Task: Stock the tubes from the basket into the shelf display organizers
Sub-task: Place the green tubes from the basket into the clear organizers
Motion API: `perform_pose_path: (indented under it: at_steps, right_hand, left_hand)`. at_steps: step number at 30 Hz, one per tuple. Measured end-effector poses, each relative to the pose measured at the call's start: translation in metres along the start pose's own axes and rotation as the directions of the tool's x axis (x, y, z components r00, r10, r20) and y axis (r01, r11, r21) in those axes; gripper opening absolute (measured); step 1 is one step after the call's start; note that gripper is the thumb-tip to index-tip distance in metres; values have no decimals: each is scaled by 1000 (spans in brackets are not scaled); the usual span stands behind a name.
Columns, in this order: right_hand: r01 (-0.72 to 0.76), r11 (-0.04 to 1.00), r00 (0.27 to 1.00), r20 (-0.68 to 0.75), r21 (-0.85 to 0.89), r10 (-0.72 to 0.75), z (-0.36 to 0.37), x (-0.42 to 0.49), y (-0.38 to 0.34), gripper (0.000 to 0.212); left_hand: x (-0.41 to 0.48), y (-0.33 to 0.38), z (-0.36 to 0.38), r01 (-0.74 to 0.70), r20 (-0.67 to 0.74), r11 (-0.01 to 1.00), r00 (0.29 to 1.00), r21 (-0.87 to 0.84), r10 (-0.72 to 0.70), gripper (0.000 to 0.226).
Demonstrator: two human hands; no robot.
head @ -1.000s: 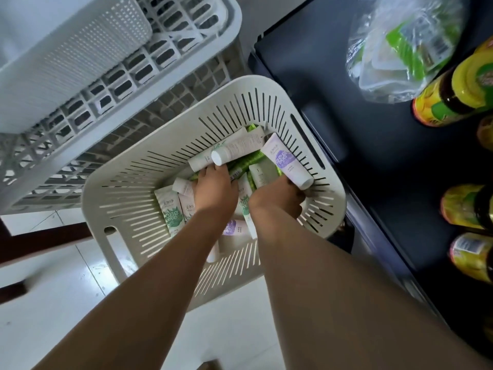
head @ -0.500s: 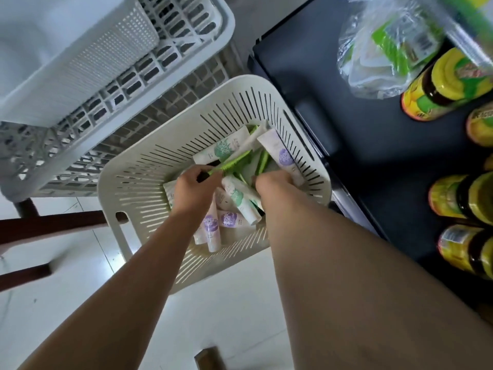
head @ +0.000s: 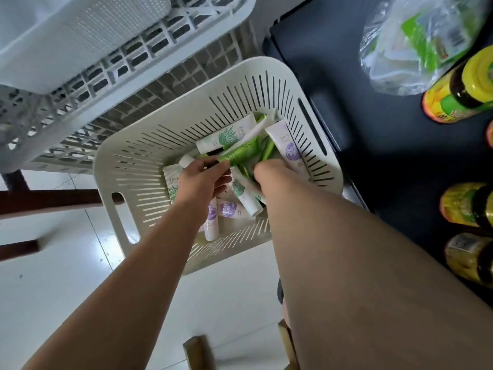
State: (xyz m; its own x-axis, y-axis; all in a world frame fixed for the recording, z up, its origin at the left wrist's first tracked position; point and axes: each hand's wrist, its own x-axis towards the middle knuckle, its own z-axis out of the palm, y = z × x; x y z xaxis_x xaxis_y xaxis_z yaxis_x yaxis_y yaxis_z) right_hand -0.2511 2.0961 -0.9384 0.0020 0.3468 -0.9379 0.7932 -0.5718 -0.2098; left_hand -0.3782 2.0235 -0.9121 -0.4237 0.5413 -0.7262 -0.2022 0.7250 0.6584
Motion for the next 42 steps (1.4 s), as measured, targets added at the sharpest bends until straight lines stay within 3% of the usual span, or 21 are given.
perform_pose_path:
  at_steps: [2, 3, 6, 9, 10, 17, 20, 23, 26, 28, 31, 34, 37, 39, 42]
  right_hand:
    - [-16, 1000, 992, -125, 26, 19, -3, 1, 4, 41]
    - [-3, 1000, 993, -115, 9, 4, -3, -7, 7, 36]
    - [39, 999, 978, -204, -16, -42, 3, -20, 19, 25]
    - [-12, 981, 865, -491, 192, 107, 4, -32, 12, 11]
    - [36, 978, 830, -552, 206, 85, 5, -39, 9, 9]
    - [245, 954, 660, -750, 172, -34, -17, -91, -5, 20]
    - [435, 863, 606, -792, 257, -70, -32, -119, -10, 23]
    - [613, 674, 646, -752, 412, -128, -43, -152, -19, 15]
    - [672, 433, 706, -696, 601, -131, -50, -187, -27, 22]
    - [690, 328, 719, -665, 646, -202, -56, -213, -36, 10]
    - [797, 357, 596, -732, 488, -330, -61, -255, -52, 12]
    - [882, 358, 443, -800, 308, -403, -69, -299, -60, 9]
    - [929, 315, 320, -854, 196, -411, -79, -343, -53, 7]
    - [941, 280, 295, -865, 189, -405, -86, -365, -39, 7]
    - [936, 235, 335, -867, 262, -368, -91, -385, -9, 14]
  left_hand:
    - [2, 0, 0, -19, -4, 999, 1000, 40, 19, 25]
    - [2, 0, 0, -17, -8, 999, 1000, 36, 17, 24]
    - [3, -2, -3, 14, -6, 997, 1000, -73, -14, 17]
    - [2, -3, -7, 38, 5, 977, 999, -211, -37, 13]
    - [0, -4, -8, 49, 14, 963, 999, -266, -47, 13]
    - [-26, -1, -12, 144, 125, 806, 988, -574, -88, 13]
    - [-52, 11, -13, 194, 222, 734, 973, -651, -61, 7]
    - [-80, 29, -16, 192, 294, 702, 955, -686, 26, 8]
    - [-103, 54, -25, 145, 323, 723, 940, -675, 113, 10]
    - [-117, 75, -35, 104, 309, 740, 940, -664, 145, 11]
    - [-132, 103, -54, -51, 227, 776, 942, -628, 245, 9]
    - [-153, 128, -71, -269, 177, 807, 893, -526, 413, 9]
    - [-186, 150, -80, -370, 162, 781, 847, -503, 506, 10]
    - [-210, 163, -81, -402, 189, 752, 806, -522, 562, 9]
    - [-245, 177, -71, -431, 233, 720, 747, -543, 623, 13]
